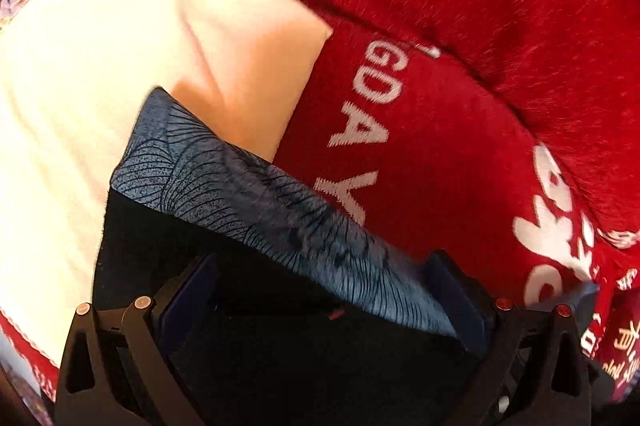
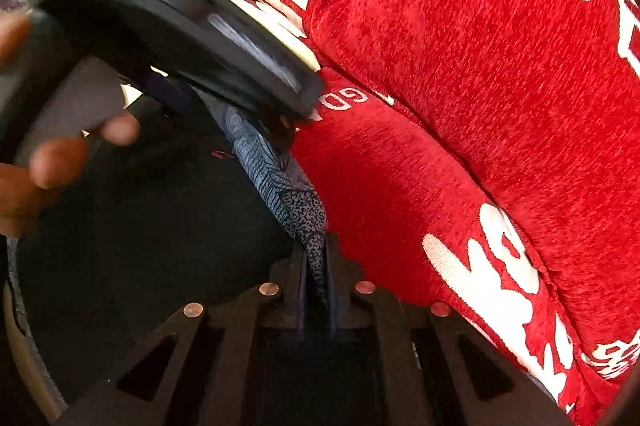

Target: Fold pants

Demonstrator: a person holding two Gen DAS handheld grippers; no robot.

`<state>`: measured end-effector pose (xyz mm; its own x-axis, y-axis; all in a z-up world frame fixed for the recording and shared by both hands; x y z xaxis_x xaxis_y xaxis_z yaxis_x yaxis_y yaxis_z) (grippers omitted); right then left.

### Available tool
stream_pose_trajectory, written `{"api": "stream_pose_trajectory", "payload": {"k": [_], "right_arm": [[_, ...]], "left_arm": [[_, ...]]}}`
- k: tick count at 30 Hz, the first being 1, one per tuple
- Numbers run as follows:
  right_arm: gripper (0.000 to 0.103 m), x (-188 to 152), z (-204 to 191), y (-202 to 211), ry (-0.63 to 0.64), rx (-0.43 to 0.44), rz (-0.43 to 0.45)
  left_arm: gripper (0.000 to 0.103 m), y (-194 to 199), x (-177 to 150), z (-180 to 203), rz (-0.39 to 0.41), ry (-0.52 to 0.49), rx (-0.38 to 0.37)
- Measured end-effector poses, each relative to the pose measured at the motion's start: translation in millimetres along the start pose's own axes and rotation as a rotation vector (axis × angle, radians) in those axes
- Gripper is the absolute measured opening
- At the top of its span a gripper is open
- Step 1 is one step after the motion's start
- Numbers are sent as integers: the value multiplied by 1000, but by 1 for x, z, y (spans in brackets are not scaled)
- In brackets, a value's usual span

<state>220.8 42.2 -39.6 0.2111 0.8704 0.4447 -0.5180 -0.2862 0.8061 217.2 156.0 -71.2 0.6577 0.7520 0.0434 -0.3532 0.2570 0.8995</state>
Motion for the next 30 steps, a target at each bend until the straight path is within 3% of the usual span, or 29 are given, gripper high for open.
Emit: {"api": "stream_pose_trajectory", "payload": {"k": [1,2,3,6,9,20,30], "right_arm": [[9,-1,-1,1,5,-7,4],[8,-3,-2,3,8,-12,6],[8,-3,-2,4,8,-16,10],[8,-4,-3,10,7,-27,22],[8,-1,-3,11,3,-36,29],[8,-13,-8,62,-42,-103,64],[8,-41,-29,120,-116,-157,94]], "left_arm": [[78,0,0,0,16,-2,40],[63,3,0,2,36,-18,52],[39,8,-1,8,54,-38,32],[19,17,-8,13,71,-41,-12],[11,32,-17,10,107,-35,-64],[10,87,-64,22,207,-126,-109],[10,131,-131,19,264,-223,-169]]}}
Point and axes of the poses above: each gripper's, at about its wrist camera, not at the fingertips, and y roughly against the way its jaws point, z to its right, x to its top, the point moved 7 cm from there along -y, roughly the way its jaws point, and after that the axes turned 15 degrees about -x, right-handed, at the moved point
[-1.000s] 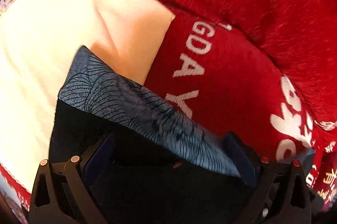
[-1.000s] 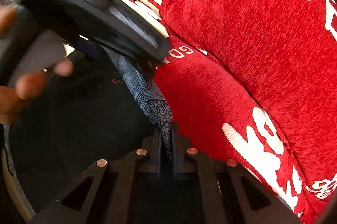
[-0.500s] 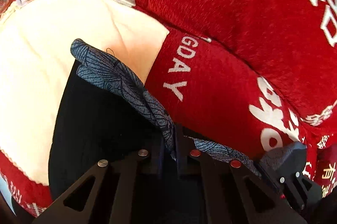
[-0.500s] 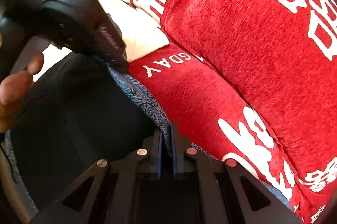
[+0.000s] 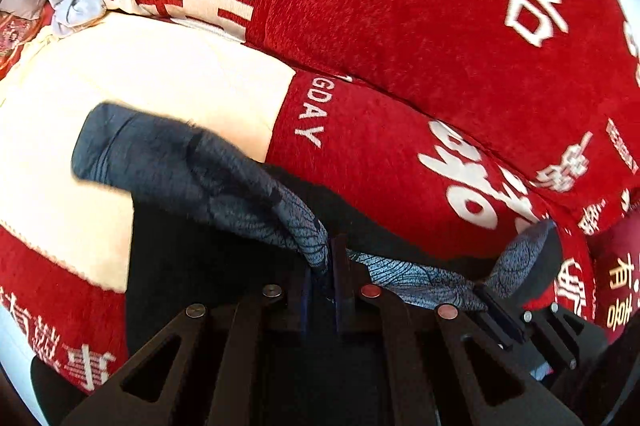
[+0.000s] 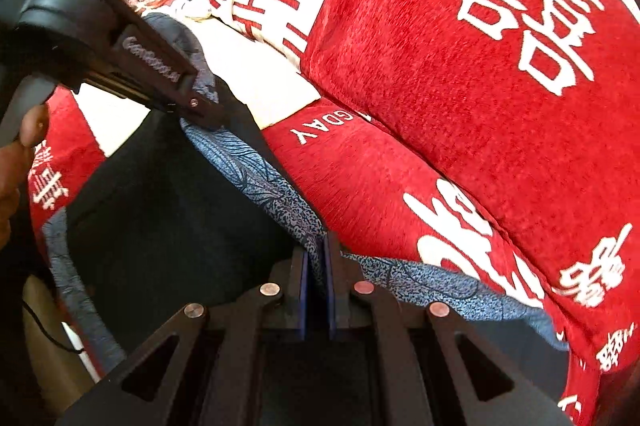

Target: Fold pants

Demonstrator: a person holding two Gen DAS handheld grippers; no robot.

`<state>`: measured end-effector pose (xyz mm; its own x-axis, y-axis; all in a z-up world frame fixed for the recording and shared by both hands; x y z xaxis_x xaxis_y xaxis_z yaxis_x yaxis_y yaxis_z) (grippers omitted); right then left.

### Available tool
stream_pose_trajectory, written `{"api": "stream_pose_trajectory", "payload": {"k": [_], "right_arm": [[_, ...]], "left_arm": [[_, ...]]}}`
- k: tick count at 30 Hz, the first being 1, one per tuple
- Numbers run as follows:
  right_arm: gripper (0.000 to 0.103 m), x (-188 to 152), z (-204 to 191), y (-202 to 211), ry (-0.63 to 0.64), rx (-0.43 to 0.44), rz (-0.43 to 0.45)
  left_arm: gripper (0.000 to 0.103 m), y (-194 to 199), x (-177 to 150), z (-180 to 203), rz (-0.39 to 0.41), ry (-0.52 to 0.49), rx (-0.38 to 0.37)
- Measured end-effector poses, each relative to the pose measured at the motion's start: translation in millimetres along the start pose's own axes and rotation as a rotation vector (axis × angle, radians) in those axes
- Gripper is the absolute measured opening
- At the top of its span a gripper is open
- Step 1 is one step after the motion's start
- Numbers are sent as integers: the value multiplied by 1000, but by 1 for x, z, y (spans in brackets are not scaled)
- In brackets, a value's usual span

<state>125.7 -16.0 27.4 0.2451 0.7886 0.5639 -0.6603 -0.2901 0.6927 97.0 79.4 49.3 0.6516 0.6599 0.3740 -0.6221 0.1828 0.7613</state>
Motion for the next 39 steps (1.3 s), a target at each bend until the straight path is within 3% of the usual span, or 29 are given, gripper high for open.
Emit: {"api": "stream_pose_trajectory", "payload": {"k": [10,14,19,22,26,28,30,32,35,39], "right_arm": [[8,-32,-27,74,-16,2,18],[8,-69,-61,76,-15,37,-45],[8,-112,-102,59,33,20,-135],[8,-117,-103,59,10,8,-140],[17,-113,-87,70,-32,83,-178],[23,-105,-74,83,-75,108,-149],[49,-91,-58,89,-153,131,-127],[64,-77,-43,88,-234,140,-100],[64,-61,-40,68,-276,109,-122],[64,-84,-55,28,-261,33,-297]], "left_arm": [[10,54,-84,-9,8,-24,-105],[10,41,-124,-38,-49,4,-111],[11,8,-170,-85,-160,130,-136],[16,11,-172,-91,-143,162,-172],[45,27,-175,-95,-141,151,-131],[46,42,-176,-101,-111,149,-118],[46,50,-176,-109,-95,156,-113],[46,55,-173,-116,-79,163,-93],[46,52,-160,-114,-62,169,-92],[46,38,-144,-86,-53,97,-113]]}}
Point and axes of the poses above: each gripper's, at about its wrist camera, not at the fingertips, and y roughly against the way its jaws point, z to its right, x to its top, the point moved 7 cm from there along -y, roughly the way its jaws point, and after that the axes turned 15 degrees about -x, right-handed, at the moved point
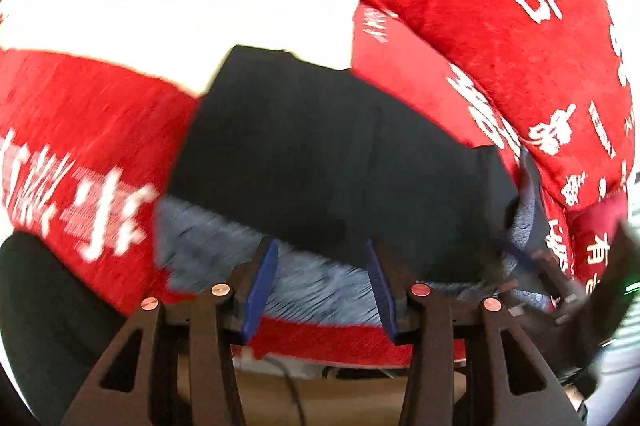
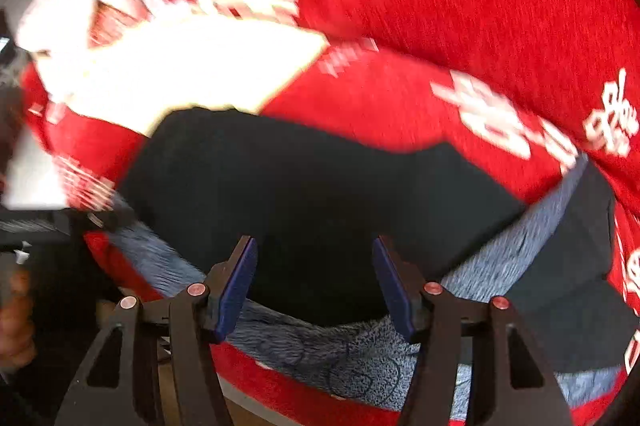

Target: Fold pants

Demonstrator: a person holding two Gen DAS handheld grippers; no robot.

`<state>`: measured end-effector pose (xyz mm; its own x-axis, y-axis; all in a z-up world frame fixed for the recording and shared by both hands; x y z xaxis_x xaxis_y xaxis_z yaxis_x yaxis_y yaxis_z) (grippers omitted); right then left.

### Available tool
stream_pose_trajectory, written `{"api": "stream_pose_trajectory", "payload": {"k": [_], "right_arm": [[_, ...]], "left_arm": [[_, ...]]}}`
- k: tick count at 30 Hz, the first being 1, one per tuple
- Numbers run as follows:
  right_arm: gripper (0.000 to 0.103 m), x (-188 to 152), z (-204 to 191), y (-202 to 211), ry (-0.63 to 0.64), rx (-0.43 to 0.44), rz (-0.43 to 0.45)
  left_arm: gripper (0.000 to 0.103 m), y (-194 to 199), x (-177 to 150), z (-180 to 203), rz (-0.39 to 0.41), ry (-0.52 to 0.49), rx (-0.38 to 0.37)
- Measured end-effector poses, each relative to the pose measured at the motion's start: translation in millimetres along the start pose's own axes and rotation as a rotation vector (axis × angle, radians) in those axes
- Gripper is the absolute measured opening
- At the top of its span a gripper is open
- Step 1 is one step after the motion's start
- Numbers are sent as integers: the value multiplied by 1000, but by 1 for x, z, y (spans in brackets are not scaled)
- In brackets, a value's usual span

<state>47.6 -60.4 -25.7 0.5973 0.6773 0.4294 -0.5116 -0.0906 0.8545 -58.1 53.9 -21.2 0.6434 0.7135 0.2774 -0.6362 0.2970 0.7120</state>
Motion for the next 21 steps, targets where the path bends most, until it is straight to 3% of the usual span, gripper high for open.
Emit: {"api": "stream_pose_trajectory", "payload": {"k": [1,6,7,8,11,14,17,21], "right_arm": [[64,-13,0,-10,2,-22,-42],[64,-47,13,2,-65,6,-20],[64,-50,12,5,-41,-12,-11],[64,-52,9,7,-8,-36,-5],[64,-50,13,22,-5,-23,-2],[68,-32,40,40,-121,-1,51],[80,-10,80,46,-218,-58,94],[81,17,141,25,-305,-153,59]], "left_arm": [[46,-8,2,8,-8,-27,2],[50,-35,-10,14,-61,-186,124],[54,-35,-16,17,-70,-229,149],[67,-36,-22,17,-86,-246,174],[70,-36,-41,13,-149,-289,220],[70,-24,-35,23,-122,-293,192],[70,-20,-13,49,-79,-282,135],[70,-50,7,95,-84,-359,154]]}}
Point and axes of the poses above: each gripper's, at about its wrist camera, not at the fingertips, and y roughly against the way its jaws point, z to its right, x to its top, the point moved 7 cm from there along -y, roughly the way its jaws point, and after that the axes turned 15 degrees about -x, right-handed, at the moved point
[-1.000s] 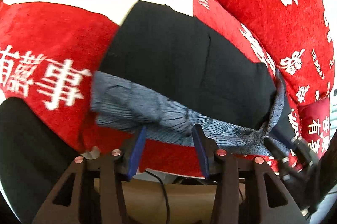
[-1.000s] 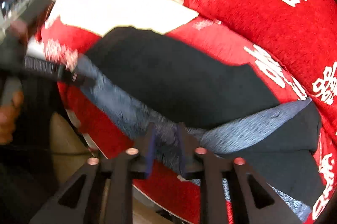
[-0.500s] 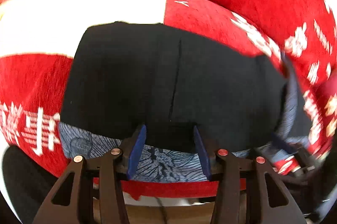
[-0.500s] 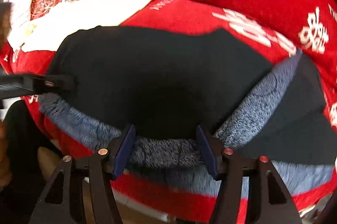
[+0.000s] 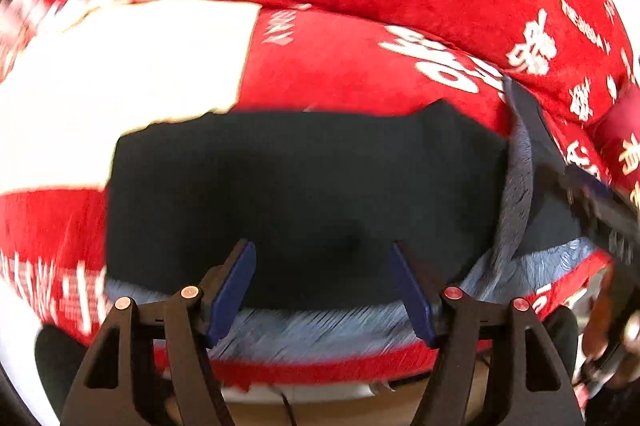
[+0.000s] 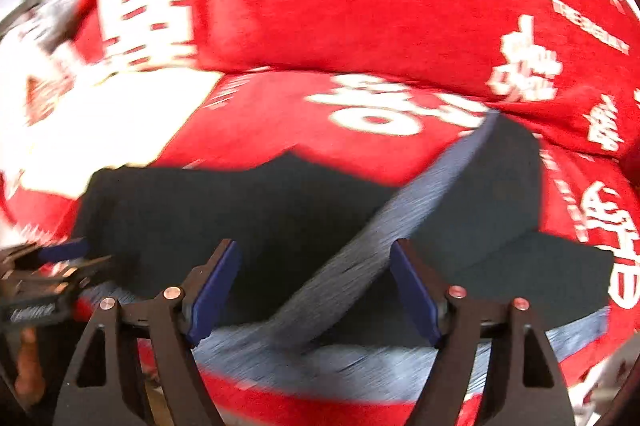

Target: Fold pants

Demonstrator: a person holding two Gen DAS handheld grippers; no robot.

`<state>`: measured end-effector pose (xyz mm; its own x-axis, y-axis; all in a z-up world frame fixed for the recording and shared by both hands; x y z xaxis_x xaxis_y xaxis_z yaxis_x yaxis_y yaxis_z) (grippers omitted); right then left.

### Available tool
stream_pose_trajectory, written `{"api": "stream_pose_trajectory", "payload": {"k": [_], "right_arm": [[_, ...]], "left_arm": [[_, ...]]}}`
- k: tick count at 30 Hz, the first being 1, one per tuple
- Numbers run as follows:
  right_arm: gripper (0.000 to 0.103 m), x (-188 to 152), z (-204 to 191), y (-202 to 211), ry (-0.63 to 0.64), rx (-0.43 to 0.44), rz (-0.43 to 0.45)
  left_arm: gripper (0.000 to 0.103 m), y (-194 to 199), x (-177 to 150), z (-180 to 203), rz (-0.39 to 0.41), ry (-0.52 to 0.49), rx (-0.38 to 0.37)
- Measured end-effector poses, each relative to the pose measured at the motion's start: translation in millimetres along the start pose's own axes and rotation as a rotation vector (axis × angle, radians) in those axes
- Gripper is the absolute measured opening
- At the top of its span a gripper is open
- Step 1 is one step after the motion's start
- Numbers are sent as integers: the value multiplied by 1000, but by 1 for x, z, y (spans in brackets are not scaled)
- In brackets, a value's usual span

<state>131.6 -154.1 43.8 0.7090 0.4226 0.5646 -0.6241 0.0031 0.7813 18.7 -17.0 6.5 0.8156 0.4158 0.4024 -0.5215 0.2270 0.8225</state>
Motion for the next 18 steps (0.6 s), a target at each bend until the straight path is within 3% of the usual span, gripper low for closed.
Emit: {"api": "stream_pose_trajectory", "payload": {"k": [5,7,11,14,18], "right_arm": [[81,37,72,-70,-200,-83,-197],[82,45,96,-95,-250,-121,-273],[83,56,122,-140,-304,-137,-365],[83,57,121,-164,-308,-128,-446],[86,53,115,-202,-212,-214,-548]], "left_arm": [[72,-51,-2,16,-107,-110,149],[85,-49,-15,19,-94,-160,176],[99,-40,-48,16,-130,-180,183],[98,-37,-65,-3,-199,-101,172],[98,-14,-49,-5,-136,-75,163]]}}
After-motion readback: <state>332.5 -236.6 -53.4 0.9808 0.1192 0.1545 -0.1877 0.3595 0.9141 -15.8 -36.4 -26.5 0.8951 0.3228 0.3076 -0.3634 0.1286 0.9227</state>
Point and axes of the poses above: each gripper's, at about its wrist camera, not at the fingertips, and y roughly against the way its jaws point, z to its right, x to its top, the point moved 7 cm from there along -y, roughly the way its jaws point, and after that the axes turned 15 degrees about -x, right-handed, at the moved point
